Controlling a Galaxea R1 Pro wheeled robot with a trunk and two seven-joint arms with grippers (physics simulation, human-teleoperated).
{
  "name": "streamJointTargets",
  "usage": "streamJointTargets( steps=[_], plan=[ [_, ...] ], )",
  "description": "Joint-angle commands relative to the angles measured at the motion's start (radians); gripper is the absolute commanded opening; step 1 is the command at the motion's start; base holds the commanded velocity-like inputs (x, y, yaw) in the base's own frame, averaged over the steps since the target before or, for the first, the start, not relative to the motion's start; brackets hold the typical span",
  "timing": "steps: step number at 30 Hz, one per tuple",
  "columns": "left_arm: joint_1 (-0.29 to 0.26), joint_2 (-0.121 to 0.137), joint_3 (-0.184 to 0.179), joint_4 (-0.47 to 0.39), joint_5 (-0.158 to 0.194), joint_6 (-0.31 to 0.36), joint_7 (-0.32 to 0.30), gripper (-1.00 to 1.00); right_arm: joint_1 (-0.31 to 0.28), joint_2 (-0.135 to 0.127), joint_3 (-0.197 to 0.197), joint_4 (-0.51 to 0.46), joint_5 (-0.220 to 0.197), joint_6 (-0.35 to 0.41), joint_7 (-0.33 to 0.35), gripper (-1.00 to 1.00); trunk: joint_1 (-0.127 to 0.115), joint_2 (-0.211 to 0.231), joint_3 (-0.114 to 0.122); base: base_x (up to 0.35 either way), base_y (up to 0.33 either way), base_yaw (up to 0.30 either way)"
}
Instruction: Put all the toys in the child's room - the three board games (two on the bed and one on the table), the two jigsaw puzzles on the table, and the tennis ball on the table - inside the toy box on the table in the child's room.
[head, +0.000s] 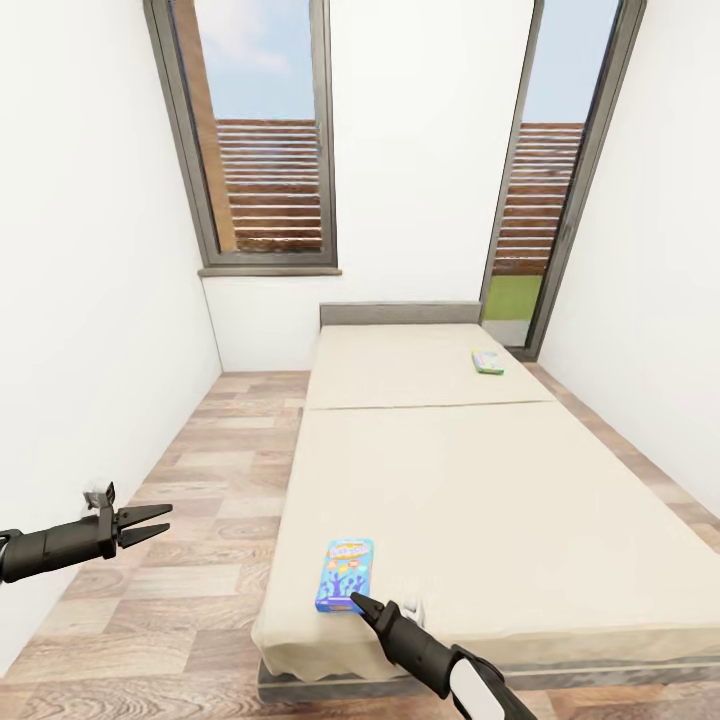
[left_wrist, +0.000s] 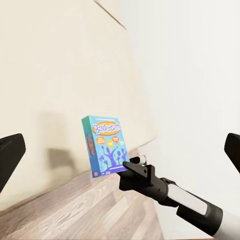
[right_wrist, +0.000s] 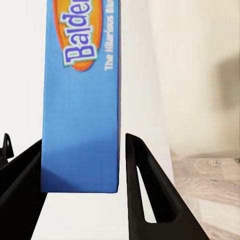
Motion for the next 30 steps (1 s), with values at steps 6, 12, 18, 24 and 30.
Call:
streamJointTargets(
  steps=[6,12,18,24,30],
  plan=[
    [-0.001,0.0,0.001,0.0,-0.005,0.011,-0.006,1.0,-0.001,-0.004,0.008,-0.031,-0.004,0.009,-0.011,-1.0,-0.023,0.042,0.018,0.0,0.0,0.0],
    [-0.001,0.001,0.001,-0.001,-0.005,0.01,-0.006,1.0,0.01,-0.014,0.011,-0.14,0.0,0.024,-0.014,-1.0,-0.046,0.084,0.037,0.0,0.0,0.0],
    [-0.001,0.001,0.0,-0.001,-0.005,0.009,-0.006,1.0,0.011,-0.054,0.012,-0.285,0.0,0.098,-0.01,-1.0,-0.069,0.126,0.056,0.0,0.0,0.0],
    [-0.001,0.0,-0.001,-0.005,-0.006,0.009,-0.006,1.0,0.012,-0.09,0.012,-0.344,-0.003,0.143,-0.004,-1.0,-0.092,0.168,0.074,0.0,0.0,0.0],
    [-0.001,0.0,-0.002,-0.006,-0.006,0.009,-0.006,1.0,0.012,-0.099,0.012,-0.356,-0.005,0.153,0.007,-1.0,-0.115,0.21,0.093,0.0,0.0,0.0]
  ],
)
